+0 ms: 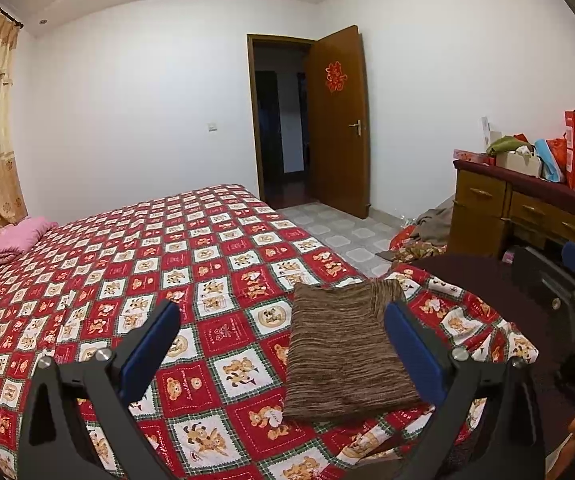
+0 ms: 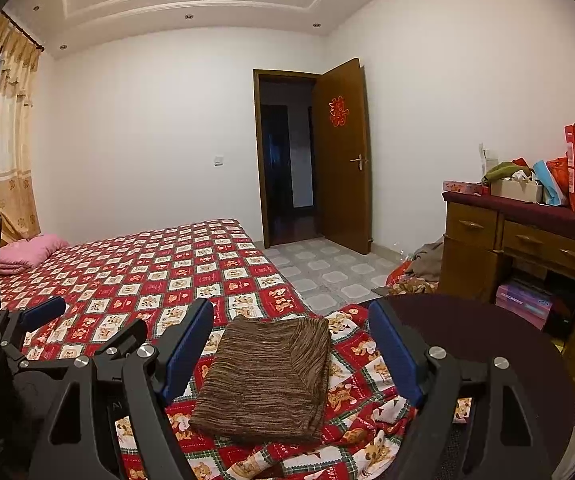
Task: Fold small clothes
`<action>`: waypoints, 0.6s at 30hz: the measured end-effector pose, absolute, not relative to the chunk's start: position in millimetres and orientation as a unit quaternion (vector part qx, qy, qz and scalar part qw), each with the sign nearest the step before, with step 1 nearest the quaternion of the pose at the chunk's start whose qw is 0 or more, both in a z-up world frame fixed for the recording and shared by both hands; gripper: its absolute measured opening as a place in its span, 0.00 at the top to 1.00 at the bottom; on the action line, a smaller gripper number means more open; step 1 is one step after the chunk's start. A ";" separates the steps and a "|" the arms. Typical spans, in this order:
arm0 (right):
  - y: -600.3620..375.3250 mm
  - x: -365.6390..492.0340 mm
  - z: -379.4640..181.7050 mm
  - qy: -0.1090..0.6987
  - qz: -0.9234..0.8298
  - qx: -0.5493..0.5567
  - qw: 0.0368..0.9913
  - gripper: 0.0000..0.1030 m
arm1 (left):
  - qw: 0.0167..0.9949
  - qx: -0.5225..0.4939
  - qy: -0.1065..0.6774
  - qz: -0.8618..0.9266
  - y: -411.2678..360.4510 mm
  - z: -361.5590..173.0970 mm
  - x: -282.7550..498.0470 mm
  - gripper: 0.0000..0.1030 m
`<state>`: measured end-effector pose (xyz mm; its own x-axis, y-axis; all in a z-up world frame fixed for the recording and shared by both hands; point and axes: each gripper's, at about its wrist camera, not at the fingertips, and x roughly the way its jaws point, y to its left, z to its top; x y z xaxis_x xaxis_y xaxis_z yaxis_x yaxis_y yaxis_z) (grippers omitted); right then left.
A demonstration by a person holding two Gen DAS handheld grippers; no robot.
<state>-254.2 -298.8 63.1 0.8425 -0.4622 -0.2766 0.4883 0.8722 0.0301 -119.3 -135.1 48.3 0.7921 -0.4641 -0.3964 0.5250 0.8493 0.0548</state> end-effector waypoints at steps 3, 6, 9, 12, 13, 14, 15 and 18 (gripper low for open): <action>-297.5 -254.5 61.3 0.134 -0.248 0.052 0.958 0.22 | 0.945 0.082 0.187 -0.257 -134.9 48.3 -118.4 0.00; -297.5 -254.8 61.1 0.134 -0.249 0.053 0.958 0.22 | 0.944 0.082 0.188 -0.258 -135.0 48.0 -118.3 0.00; -298.1 -254.4 61.1 0.133 -0.249 0.053 0.958 0.22 | 0.944 0.085 0.187 -0.258 -136.5 47.8 -118.9 0.00; -297.4 -254.1 61.0 0.133 -0.250 0.052 0.958 0.22 | 0.944 0.085 0.187 -0.257 -137.0 47.8 -118.7 0.00; -297.4 -254.2 61.0 0.133 -0.250 0.053 0.958 0.22 | 0.945 0.084 0.187 -0.257 -137.0 47.6 -118.8 0.00; -297.4 -254.3 61.0 0.134 -0.250 0.053 0.958 0.22 | 0.945 0.084 0.186 -0.256 -136.9 47.7 -118.9 0.00; -297.2 -254.3 60.9 0.134 -0.249 0.054 0.958 0.22 | 0.945 0.084 0.185 -0.255 -136.7 47.6 -118.9 0.00; -297.1 -254.8 60.4 0.135 -0.250 0.054 0.957 0.22 | 0.947 0.083 0.181 -0.253 -136.4 48.5 -118.0 0.00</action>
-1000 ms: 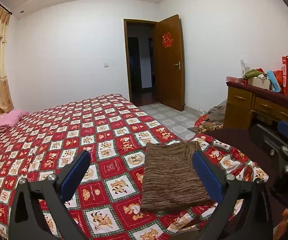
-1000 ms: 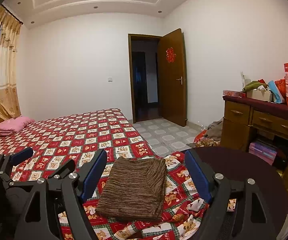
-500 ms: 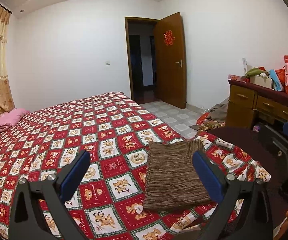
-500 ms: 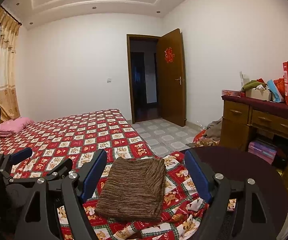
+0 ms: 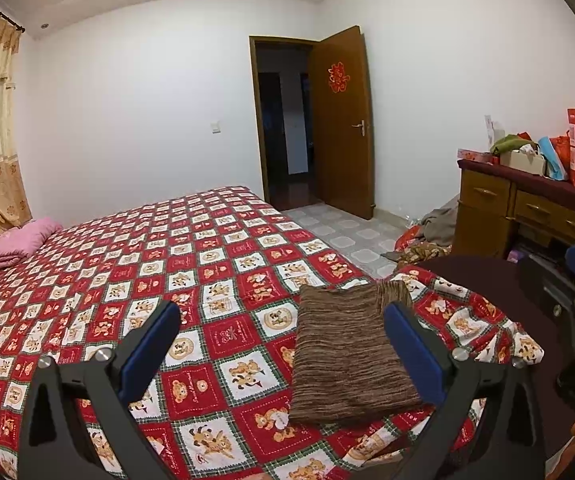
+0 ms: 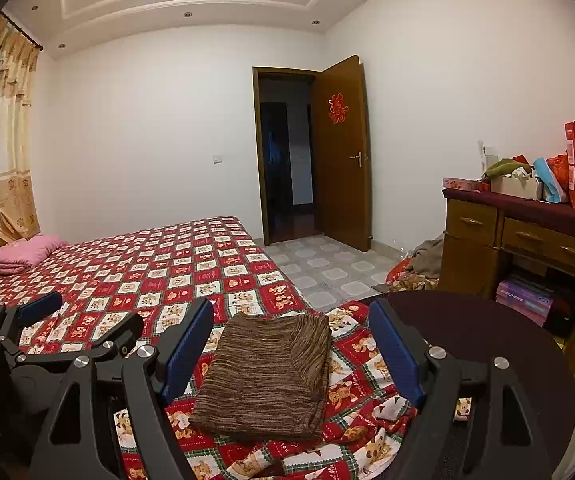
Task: Fold small clothes
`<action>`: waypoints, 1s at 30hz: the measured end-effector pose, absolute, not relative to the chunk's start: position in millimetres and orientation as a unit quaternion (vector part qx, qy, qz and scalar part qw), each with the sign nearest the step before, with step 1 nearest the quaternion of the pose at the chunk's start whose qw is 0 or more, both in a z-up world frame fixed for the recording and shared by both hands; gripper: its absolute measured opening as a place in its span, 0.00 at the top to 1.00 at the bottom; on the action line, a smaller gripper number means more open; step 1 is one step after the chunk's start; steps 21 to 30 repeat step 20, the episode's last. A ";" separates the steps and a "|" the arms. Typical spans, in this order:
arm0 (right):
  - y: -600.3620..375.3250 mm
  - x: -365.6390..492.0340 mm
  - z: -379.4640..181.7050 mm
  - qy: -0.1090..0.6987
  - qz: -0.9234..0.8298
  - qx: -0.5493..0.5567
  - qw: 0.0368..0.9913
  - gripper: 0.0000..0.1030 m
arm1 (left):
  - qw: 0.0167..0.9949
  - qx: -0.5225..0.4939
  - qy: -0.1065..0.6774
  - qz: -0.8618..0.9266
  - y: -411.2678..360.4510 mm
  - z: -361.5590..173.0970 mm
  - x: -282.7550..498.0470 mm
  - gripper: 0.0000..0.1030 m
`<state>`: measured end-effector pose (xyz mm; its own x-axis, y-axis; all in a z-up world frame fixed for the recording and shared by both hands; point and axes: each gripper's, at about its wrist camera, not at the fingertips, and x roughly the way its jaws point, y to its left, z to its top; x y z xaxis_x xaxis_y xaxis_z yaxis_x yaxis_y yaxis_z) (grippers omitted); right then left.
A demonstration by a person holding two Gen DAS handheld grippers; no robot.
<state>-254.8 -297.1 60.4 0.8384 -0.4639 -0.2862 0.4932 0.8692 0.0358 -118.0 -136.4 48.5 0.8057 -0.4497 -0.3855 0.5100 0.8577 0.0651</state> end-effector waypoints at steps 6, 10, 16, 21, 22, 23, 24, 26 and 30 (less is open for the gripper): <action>-297.9 -254.6 59.8 0.138 -0.250 0.053 0.957 0.22 | 0.945 0.072 0.188 -0.258 -133.2 49.5 -112.2 0.00; -296.6 -251.7 59.7 0.140 -0.251 0.050 0.957 0.22 | 0.943 0.068 0.194 -0.260 -132.9 47.0 -109.7 0.00; -294.8 -248.6 57.8 0.146 -0.245 0.048 0.957 0.22 | 0.940 0.080 0.197 -0.268 -135.6 44.0 -111.3 0.00; -298.0 -246.6 56.4 0.149 -0.246 0.049 0.957 0.22 | 0.941 0.080 0.197 -0.265 -136.0 43.6 -111.7 0.00; -298.0 -246.6 56.4 0.149 -0.246 0.049 0.957 0.22 | 0.941 0.080 0.197 -0.265 -136.0 43.6 -111.7 0.00; -298.0 -246.6 56.4 0.149 -0.246 0.049 0.957 0.22 | 0.941 0.080 0.197 -0.265 -136.0 43.6 -111.7 0.00; -298.0 -246.6 56.4 0.149 -0.246 0.049 0.957 0.22 | 0.941 0.080 0.197 -0.265 -136.0 43.6 -111.7 0.00; -298.0 -246.6 56.4 0.149 -0.246 0.049 0.957 0.22 | 0.941 0.080 0.197 -0.265 -136.0 43.6 -111.7 0.00; -298.0 -246.6 56.4 0.149 -0.246 0.049 0.957 0.22 | 0.941 0.080 0.197 -0.265 -136.0 43.6 -111.7 0.00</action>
